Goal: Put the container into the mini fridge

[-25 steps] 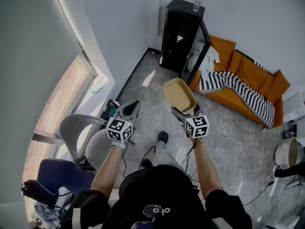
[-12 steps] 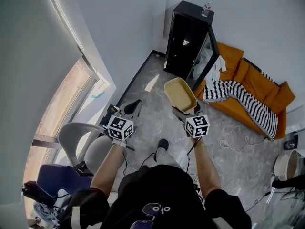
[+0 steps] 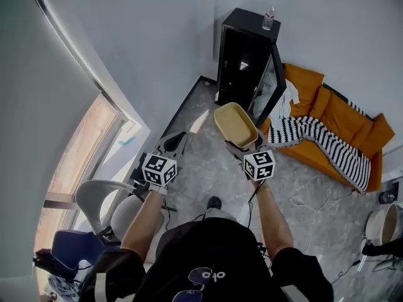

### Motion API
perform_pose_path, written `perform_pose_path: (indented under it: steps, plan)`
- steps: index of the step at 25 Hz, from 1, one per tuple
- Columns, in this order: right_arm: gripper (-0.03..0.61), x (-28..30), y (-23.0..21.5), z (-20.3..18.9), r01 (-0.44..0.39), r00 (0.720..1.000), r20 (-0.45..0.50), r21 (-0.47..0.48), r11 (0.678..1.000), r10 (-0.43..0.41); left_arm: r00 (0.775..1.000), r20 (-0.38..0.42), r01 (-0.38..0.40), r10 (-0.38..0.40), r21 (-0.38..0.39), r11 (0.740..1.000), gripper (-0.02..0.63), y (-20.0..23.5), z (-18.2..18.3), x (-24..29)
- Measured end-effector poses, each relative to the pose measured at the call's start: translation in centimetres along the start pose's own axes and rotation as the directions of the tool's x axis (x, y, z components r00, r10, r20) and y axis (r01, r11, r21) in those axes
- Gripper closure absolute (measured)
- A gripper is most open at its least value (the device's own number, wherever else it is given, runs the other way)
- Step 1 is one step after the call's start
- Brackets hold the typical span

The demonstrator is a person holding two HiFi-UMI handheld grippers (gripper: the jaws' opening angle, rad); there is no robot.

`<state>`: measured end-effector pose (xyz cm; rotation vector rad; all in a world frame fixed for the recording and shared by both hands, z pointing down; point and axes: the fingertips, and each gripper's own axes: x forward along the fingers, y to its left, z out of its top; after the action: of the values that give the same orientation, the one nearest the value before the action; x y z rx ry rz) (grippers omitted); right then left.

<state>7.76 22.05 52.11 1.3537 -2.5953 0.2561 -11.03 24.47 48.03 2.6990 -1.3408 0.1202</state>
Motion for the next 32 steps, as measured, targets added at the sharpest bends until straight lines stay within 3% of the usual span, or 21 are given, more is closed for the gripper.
perform_pose_path:
  steps: [16, 32]
  plan:
    - [0.038, 1.6, -7.3, -0.2, 0.016, 1.0, -0.011, 0.015, 1.0, -0.016, 1.0, -0.015, 0.027, -0.027, -0.02, 0.999, 0.606, -0.4, 0.1, 8.5]
    - [0.038, 10.9, -14.5, 2.5, 0.07, 0.997, -0.03, 0.017, 0.997, -0.069, 0.996, 0.005, 0.09, -0.09, -0.036, 0.995, 0.606, 7.2, 2.0, 20.2]
